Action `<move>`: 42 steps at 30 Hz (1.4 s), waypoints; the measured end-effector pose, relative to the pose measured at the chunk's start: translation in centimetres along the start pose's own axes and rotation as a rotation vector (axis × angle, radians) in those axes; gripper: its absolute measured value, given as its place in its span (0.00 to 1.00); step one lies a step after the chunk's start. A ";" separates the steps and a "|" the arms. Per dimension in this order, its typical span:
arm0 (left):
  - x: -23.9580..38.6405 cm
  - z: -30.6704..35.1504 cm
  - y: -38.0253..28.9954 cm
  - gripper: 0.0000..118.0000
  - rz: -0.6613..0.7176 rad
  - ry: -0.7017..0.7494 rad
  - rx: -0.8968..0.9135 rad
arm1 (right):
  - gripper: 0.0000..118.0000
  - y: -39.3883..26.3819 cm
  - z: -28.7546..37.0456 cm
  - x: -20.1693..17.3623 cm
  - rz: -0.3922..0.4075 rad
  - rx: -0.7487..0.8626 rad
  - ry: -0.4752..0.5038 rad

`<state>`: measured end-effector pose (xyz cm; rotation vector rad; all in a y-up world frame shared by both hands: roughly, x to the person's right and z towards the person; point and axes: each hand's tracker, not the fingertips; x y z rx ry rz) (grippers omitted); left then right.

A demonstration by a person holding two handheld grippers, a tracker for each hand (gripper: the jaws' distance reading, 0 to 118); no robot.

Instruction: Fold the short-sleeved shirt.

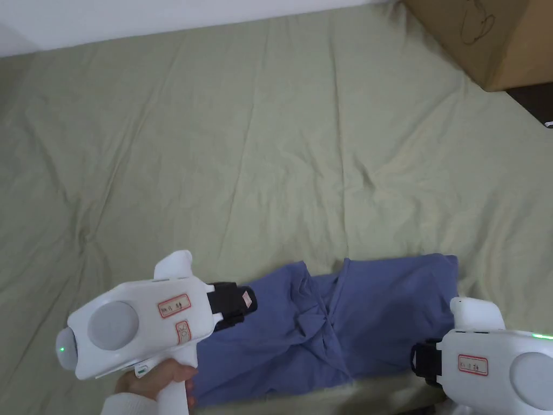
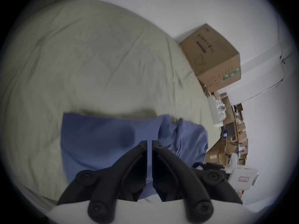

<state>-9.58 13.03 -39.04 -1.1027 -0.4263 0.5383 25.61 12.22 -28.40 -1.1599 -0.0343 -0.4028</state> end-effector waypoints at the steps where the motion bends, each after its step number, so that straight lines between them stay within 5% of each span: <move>1: -0.2 -0.8 -0.3 0.05 0.005 -0.024 -0.025 | 0.00 0.0 0.0 -0.2 0.007 -0.001 0.001; 13: 4.3 -7.0 -4.5 0.05 -0.074 -0.150 -0.252 | 0.00 -0.6 0.8 -0.9 0.045 -0.004 -0.008; 22: 0.3 -0.1 -2.3 0.06 0.001 -0.212 -0.095 | 0.00 -0.5 1.6 -2.0 0.071 0.000 -0.031; 24: -2.6 2.3 -1.5 0.23 0.063 -0.224 -0.045 | 0.00 -0.4 1.6 -2.5 0.084 0.001 -0.034; 25: -4.2 3.4 -1.4 0.43 0.096 -0.216 -0.017 | 0.00 -0.4 1.5 -2.7 0.089 0.001 -0.035; 26: -5.8 4.3 -1.3 0.74 0.127 -0.209 0.007 | 0.00 -0.4 1.5 -3.0 0.097 -0.001 -0.037; 28: -8.7 5.8 -1.4 0.94 0.183 -0.159 0.024 | 0.00 -0.4 1.2 -3.7 0.120 -0.008 -0.038; 33: -14.8 6.1 -2.8 0.92 0.327 -0.209 0.027 | 0.00 -0.4 0.3 -5.9 0.174 -0.036 -0.041; 40: -15.0 1.5 -2.6 0.93 0.423 -0.396 -0.012 | 0.00 -0.4 0.1 -8.5 0.240 -0.043 -0.037; 42: -14.7 -0.2 -2.7 0.85 0.443 -0.475 -0.036 | 0.00 -0.4 -0.2 -8.7 0.249 -0.049 -0.043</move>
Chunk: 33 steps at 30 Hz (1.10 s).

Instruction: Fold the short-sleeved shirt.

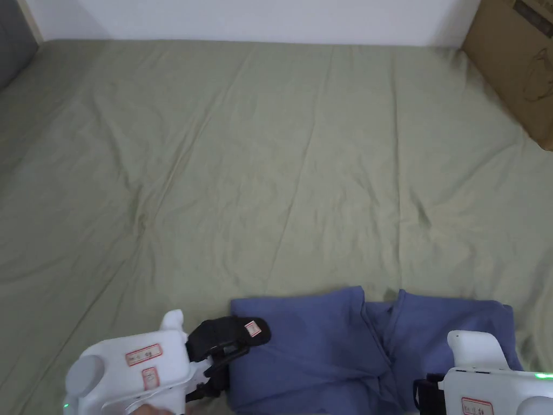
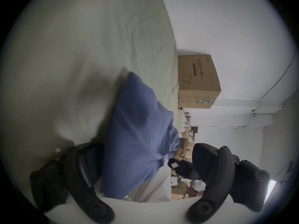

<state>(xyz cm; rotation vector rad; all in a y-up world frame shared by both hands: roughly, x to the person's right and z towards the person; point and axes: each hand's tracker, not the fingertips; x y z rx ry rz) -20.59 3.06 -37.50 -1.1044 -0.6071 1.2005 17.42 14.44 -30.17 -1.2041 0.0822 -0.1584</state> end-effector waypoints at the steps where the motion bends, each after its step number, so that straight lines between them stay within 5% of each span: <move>1: 0.0 -0.7 0.0 0.82 0.030 -0.026 -0.005 | 0.00 0.0 -0.1 -0.1 0.001 -0.004 -0.003; 3: -0.1 -1.8 -0.2 0.73 0.053 -0.003 -0.004 | 0.00 -0.1 -0.4 -0.2 0.001 -0.013 -0.009; 4: -0.2 -2.4 -0.3 0.51 0.023 0.070 -0.010 | 0.00 -0.1 -0.5 -0.2 -0.001 -0.016 -0.012; 5: -0.4 -3.1 -0.4 0.13 -0.018 0.185 -0.029 | 0.00 -0.2 -0.5 -0.2 -0.002 -0.021 -0.012; 6: -0.6 -3.2 -0.6 0.10 -0.012 0.210 -0.043 | 0.00 -0.2 -0.5 -0.2 0.000 -0.025 -0.012; 8: -0.3 -1.7 -0.4 0.09 0.048 0.041 -0.032 | 0.00 -0.2 -0.2 -0.3 0.004 -0.025 -0.017; 25: 2.4 15.4 4.1 0.09 -0.082 0.304 0.231 | 0.00 0.6 -0.4 0.8 -0.098 0.002 0.019; 33: 12.6 10.8 2.0 0.09 -0.396 0.400 0.182 | 0.00 -0.2 -0.4 1.8 -0.131 -0.004 0.046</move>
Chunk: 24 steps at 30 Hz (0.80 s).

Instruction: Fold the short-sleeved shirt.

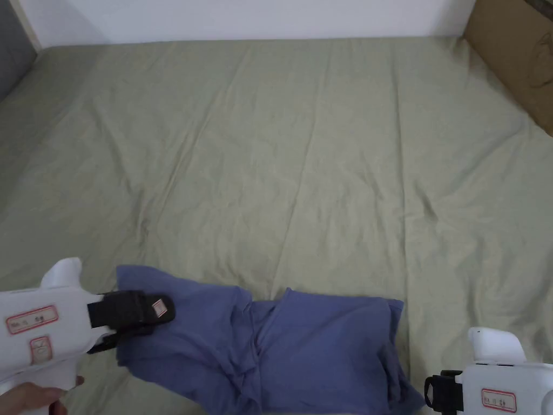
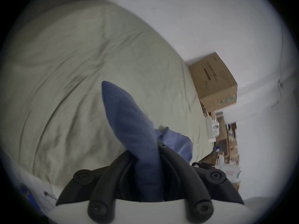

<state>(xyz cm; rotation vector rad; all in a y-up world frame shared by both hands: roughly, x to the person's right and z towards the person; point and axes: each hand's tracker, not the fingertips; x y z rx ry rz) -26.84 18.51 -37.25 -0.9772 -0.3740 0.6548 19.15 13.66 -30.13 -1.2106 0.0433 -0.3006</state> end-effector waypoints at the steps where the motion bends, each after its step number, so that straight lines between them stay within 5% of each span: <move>1: 1.8 -0.3 0.1 0.09 -0.056 -0.012 -0.011 | 0.00 0.0 0.0 0.3 -0.008 0.002 0.001; 5: 8.3 -3.0 -0.4 0.10 -0.234 -0.011 -0.089 | 0.00 0.1 0.2 1.7 -0.050 0.014 0.004; 11: 13.8 -11.7 -2.9 0.12 -0.296 -0.087 -0.268 | 0.00 -0.1 0.1 3.9 -0.140 0.009 0.019; 12: 14.5 -13.1 -3.5 0.19 -0.295 -0.117 -0.290 | 0.00 -0.2 0.0 4.3 -0.156 0.006 0.023; 13: 14.9 -14.5 -3.8 0.36 -0.294 -0.167 -0.317 | 0.00 -0.4 0.0 4.7 -0.170 0.006 0.028; 14: 15.1 -15.8 -4.3 0.70 -0.258 -0.191 -0.333 | 0.00 -0.5 0.0 5.0 -0.181 0.004 0.029; 15: 15.5 -16.8 -4.6 0.91 -0.233 -0.182 -0.357 | 0.00 -0.6 0.0 5.3 -0.188 0.001 0.027; 16: 15.6 -17.4 -4.8 1.00 -0.222 -0.187 -0.357 | 0.00 -0.7 0.0 5.6 -0.193 -0.001 0.024; 22: 13.8 -15.4 -3.3 0.91 -0.169 -0.122 -0.259 | 0.00 -0.7 0.7 6.5 -0.218 0.010 0.006; 24: 11.7 -14.0 -3.0 0.65 -0.132 -0.106 -0.212 | 0.00 -0.6 0.6 6.5 -0.217 0.016 0.010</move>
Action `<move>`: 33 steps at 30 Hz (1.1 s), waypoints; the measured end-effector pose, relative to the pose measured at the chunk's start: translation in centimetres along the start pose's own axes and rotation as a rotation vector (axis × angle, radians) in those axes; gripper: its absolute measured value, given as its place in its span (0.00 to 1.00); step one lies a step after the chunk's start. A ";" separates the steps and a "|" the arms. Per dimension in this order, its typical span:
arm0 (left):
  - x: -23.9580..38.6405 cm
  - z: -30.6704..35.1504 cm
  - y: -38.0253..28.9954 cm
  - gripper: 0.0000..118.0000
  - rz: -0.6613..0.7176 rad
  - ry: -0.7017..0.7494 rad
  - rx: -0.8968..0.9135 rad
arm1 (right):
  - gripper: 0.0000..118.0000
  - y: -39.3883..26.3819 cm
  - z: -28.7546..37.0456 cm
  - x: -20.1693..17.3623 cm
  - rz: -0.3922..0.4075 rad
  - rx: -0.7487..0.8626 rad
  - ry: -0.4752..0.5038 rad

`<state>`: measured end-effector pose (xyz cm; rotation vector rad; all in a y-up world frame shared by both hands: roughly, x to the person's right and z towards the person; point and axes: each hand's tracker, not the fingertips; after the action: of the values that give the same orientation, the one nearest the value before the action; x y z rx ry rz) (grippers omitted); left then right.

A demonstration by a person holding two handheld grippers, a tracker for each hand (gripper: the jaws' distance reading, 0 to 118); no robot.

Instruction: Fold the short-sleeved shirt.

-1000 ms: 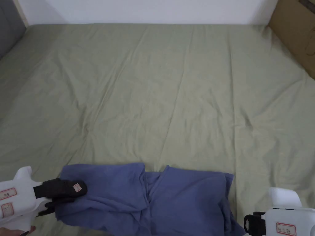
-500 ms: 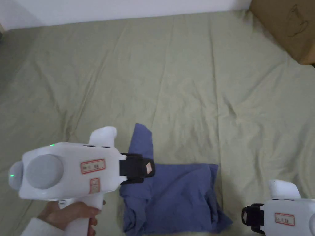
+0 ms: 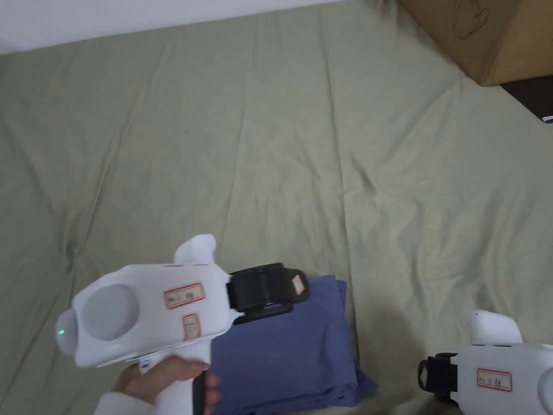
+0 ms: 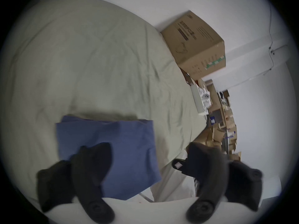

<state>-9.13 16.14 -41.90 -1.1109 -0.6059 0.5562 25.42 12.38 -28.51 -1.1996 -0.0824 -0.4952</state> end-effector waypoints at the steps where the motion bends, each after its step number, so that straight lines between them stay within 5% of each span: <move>1: -0.8 0.8 -0.3 0.44 0.021 0.020 0.017 | 0.00 0.1 -0.1 -0.1 0.000 0.002 0.000; 2: -1.5 1.2 -0.6 0.21 0.035 0.039 0.025 | 0.00 0.1 -0.1 -0.2 0.002 0.001 0.001; 3: -2.4 1.3 -1.0 0.13 0.043 0.071 0.028 | 0.00 0.1 -0.2 -0.4 0.006 0.001 0.004; 6: -3.6 1.0 -2.3 0.13 0.031 0.169 -0.009 | 0.00 0.1 -0.6 -0.9 0.020 -0.009 0.014; 22: 3.8 -11.6 -5.8 0.09 -0.065 -0.005 -0.257 | 0.00 -0.3 0.3 0.5 -0.002 -0.004 -0.009; 28: 4.4 -9.9 -6.3 0.09 -0.106 -0.061 -0.267 | 0.00 -0.3 0.7 -0.1 0.008 -0.001 -0.008; 33: -0.2 -3.3 -4.5 0.13 0.020 -0.098 -0.134 | 0.00 0.7 0.2 -3.3 0.138 -0.006 0.022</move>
<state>-6.48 12.35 -38.77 -1.2219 -0.7263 0.5967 22.82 13.77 -30.11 -1.1964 0.0205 -0.3880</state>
